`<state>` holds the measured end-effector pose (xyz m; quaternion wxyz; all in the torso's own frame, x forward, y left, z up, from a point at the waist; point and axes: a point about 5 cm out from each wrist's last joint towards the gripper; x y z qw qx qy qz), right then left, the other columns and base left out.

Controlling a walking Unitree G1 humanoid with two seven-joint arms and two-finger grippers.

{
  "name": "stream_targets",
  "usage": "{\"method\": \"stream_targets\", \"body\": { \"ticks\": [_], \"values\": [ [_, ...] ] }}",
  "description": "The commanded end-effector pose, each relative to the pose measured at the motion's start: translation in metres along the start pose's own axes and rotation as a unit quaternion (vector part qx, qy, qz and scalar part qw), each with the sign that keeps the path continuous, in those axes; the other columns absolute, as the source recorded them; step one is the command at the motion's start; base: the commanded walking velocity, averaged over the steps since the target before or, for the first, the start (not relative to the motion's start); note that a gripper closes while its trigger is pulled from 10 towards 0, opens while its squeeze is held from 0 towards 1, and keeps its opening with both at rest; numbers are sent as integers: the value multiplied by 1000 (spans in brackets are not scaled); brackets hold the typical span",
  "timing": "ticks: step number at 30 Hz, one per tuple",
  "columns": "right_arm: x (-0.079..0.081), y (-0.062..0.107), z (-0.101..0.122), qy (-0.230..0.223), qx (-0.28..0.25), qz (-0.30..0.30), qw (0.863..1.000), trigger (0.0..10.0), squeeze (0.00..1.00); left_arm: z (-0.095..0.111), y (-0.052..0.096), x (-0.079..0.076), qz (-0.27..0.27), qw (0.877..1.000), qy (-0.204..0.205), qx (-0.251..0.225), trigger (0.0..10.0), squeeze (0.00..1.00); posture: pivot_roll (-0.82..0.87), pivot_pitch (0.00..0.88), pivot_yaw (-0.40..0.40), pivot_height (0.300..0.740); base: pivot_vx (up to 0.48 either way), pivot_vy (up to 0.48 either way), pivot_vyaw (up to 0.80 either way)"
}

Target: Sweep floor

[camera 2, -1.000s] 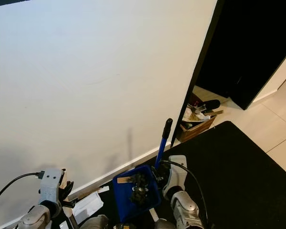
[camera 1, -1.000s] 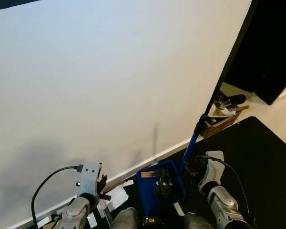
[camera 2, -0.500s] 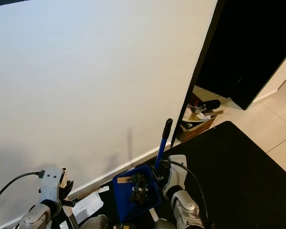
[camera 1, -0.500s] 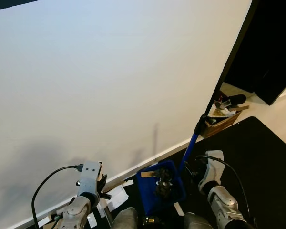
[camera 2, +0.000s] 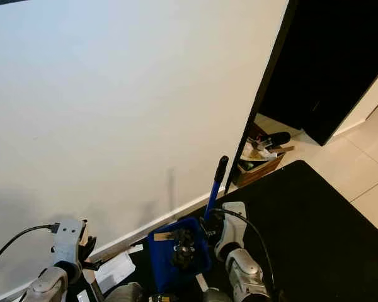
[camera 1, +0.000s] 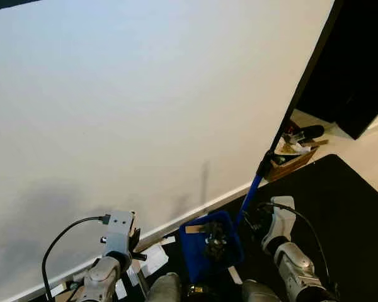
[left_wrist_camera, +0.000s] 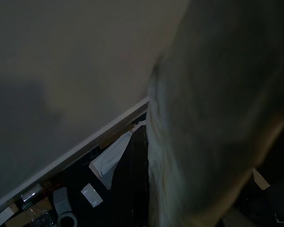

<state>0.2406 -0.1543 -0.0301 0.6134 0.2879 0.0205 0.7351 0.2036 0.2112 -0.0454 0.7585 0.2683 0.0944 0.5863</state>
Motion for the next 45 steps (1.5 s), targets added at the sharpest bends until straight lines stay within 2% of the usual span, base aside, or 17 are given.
{"method": "stream_targets", "body": {
  "ticks": [1,45],
  "values": [
    [-2,1,-2,-4,9,-5,1000,10000,0,5,-4,-7,-6,1000,8,-12,10000,0,64,82,0,740,0,0,0],
    [-6,5,-6,-2,15,-4,1000,10000,0,3,-2,-12,-6,1000,5,-14,10000,0,65,127,-13,740,0,0,0]
  ]
}}
Point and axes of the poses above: a point about 5 cm out from each wrist's last joint towards the gripper, its own y axis pointing back from the gripper into the wrist, its own z axis along the axis of the wrist's last joint, x = y × z, and after that the axes turned 13 degrees about -y, right-handed
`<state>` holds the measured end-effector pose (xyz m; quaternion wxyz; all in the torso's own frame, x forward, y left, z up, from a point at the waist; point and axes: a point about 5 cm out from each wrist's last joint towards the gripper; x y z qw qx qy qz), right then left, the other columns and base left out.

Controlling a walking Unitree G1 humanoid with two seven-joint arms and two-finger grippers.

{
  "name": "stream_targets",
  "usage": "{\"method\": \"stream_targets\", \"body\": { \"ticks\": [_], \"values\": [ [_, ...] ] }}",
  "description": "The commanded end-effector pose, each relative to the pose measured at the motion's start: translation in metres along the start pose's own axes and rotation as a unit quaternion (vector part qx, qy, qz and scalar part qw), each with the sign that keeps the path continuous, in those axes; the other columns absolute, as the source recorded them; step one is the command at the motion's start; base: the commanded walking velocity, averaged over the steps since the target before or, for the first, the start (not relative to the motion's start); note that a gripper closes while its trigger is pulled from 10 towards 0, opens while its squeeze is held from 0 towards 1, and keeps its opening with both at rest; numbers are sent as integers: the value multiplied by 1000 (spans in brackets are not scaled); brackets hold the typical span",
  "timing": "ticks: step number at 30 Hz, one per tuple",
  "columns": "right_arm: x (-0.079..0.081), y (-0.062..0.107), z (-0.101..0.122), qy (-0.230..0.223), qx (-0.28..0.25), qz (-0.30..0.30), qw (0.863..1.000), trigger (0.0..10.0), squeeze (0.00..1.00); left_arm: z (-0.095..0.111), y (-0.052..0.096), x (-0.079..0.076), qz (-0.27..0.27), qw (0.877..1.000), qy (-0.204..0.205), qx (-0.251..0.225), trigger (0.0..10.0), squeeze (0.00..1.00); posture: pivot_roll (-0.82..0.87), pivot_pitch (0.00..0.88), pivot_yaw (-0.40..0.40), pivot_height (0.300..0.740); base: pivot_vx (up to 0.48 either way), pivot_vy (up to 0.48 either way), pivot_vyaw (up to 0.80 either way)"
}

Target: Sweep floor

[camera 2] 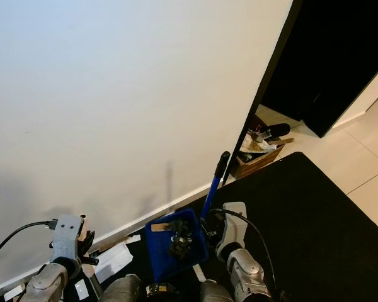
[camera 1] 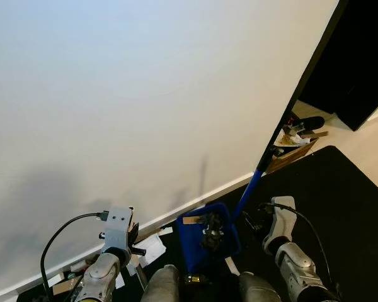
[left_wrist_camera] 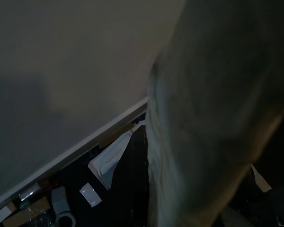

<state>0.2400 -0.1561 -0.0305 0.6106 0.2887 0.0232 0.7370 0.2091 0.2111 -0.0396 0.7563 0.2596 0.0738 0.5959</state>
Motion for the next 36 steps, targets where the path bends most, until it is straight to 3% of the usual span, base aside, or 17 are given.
{"method": "stream_targets", "body": {
  "ticks": [1,36],
  "values": [
    [-5,5,-6,-5,13,-8,1000,10000,0,-4,0,-14,-19,1000,13,5,10000,0,65,129,-13,740,0,0,0],
    [-5,5,-5,-4,10,-6,1000,10000,0,-4,1,-15,-20,1000,12,3,10000,0,66,136,-15,740,0,0,0]
  ]
}}
Point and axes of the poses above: a point about 5 cm out from each wrist's last joint towards the gripper, its own y axis pointing back from the gripper into the wrist, its own z axis along the axis of the wrist's last joint, x = y × z, and after that the axes turned 13 degrees about -y, right-handed
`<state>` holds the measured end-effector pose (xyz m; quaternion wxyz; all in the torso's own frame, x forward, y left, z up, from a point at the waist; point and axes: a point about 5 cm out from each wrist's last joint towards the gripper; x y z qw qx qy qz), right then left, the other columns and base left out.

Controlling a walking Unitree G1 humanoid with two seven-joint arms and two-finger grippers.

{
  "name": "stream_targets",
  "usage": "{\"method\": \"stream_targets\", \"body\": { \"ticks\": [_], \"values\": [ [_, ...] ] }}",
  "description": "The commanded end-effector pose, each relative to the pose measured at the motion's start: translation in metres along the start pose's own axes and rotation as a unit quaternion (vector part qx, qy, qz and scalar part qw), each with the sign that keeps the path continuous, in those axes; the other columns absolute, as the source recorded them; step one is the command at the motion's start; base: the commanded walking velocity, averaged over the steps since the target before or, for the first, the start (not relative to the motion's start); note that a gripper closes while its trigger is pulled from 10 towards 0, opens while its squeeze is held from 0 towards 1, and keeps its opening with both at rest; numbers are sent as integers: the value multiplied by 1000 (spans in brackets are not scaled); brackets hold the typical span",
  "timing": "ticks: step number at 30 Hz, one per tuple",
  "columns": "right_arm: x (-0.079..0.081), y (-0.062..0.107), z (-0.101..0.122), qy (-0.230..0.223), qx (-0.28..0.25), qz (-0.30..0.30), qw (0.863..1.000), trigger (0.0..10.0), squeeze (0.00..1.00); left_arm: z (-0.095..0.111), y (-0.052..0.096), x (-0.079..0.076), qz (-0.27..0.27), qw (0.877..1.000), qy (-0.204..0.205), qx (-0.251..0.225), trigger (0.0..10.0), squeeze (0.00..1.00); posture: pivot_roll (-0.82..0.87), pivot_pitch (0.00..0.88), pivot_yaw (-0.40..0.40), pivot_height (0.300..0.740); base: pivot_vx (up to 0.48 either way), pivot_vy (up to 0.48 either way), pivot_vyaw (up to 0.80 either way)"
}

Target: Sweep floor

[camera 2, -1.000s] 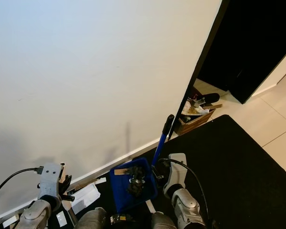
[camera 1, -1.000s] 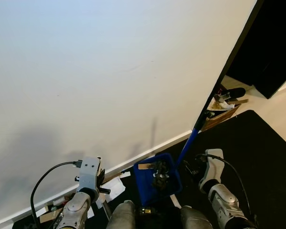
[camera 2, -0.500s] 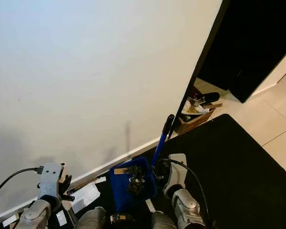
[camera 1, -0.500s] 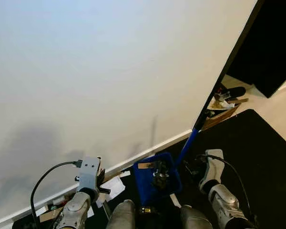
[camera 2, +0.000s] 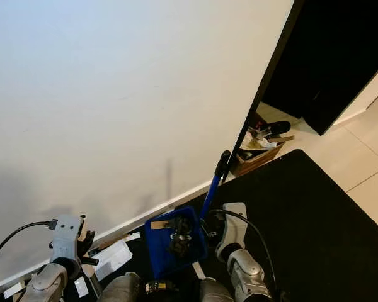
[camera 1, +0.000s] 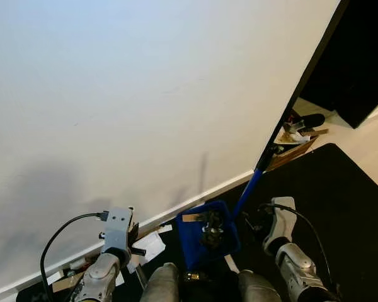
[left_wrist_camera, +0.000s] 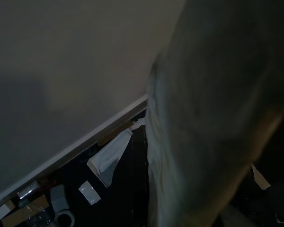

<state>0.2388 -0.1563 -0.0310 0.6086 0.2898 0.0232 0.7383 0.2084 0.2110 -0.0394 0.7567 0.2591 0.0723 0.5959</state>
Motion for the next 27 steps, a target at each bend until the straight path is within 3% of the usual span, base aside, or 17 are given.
{"method": "stream_targets", "body": {
  "ticks": [1,27],
  "values": [
    [-4,4,-4,-4,8,-8,1000,10000,0,-4,0,-15,-20,1000,13,5,10000,0,66,136,-15,740,0,0,0],
    [-5,4,-4,-4,8,-9,1000,10000,0,-4,0,-15,-20,1000,13,5,10000,0,66,139,-14,740,0,0,0]
  ]
}}
Point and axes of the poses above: a point about 5 cm out from each wrist's last joint towards the gripper, its own y axis pointing back from the gripper into the wrist, its own z axis along the axis of the wrist's last joint, x = y × z, and after that the axes turned 13 degrees about -y, right-handed
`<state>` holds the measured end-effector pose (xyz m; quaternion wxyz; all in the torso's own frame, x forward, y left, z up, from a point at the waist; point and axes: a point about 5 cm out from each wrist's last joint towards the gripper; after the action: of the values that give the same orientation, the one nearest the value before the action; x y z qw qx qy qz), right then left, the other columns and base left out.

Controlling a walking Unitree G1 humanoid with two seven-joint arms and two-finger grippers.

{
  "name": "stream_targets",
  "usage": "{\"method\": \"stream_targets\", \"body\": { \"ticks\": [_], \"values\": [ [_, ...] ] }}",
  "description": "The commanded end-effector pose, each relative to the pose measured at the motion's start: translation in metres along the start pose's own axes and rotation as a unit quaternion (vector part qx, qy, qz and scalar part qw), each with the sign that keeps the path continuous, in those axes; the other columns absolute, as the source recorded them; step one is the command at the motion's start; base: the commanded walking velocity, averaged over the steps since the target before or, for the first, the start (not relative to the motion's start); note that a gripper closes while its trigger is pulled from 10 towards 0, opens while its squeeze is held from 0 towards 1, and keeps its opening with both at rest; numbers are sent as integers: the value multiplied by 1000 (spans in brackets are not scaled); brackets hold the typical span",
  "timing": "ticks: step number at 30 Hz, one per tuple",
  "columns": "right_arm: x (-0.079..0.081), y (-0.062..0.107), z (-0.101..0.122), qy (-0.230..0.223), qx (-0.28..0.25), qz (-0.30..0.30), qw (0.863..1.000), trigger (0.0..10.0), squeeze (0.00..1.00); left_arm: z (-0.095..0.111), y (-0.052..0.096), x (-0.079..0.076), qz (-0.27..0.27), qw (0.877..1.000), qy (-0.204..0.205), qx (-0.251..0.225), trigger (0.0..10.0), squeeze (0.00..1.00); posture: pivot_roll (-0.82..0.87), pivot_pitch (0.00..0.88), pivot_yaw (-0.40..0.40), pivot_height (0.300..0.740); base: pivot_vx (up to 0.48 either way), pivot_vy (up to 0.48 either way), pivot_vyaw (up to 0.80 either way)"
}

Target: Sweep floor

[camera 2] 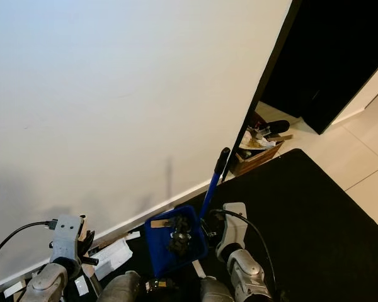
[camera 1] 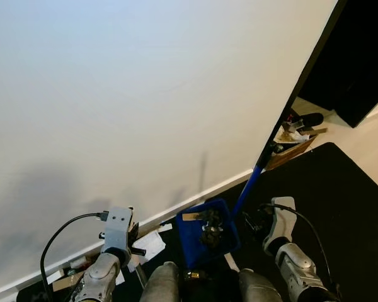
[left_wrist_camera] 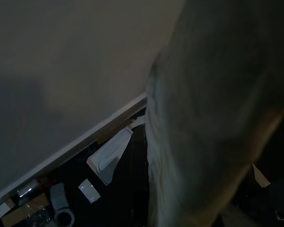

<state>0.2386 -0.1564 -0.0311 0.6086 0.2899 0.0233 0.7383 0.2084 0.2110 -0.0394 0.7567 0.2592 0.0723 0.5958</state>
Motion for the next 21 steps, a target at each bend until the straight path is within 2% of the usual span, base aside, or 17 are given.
{"method": "stream_targets", "body": {
  "ticks": [1,21],
  "values": [
    [-5,4,-4,-4,8,-9,1000,10000,0,-4,0,-15,-20,1000,13,5,10000,0,66,139,-14,740,0,0,0],
    [-5,4,-4,-3,11,-8,1000,10000,0,-4,0,-15,-19,1000,13,6,10000,0,74,132,-23,740,0,0,0]
  ]
}}
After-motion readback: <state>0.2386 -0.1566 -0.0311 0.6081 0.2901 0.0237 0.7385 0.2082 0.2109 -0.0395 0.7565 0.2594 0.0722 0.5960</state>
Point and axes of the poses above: a point about 5 cm out from each wrist's last joint towards the gripper, its own y axis pointing back from the gripper into the wrist, its own z axis along the axis of the wrist's last joint, x = y × z, and after that the axes turned 13 degrees about -y, right-handed
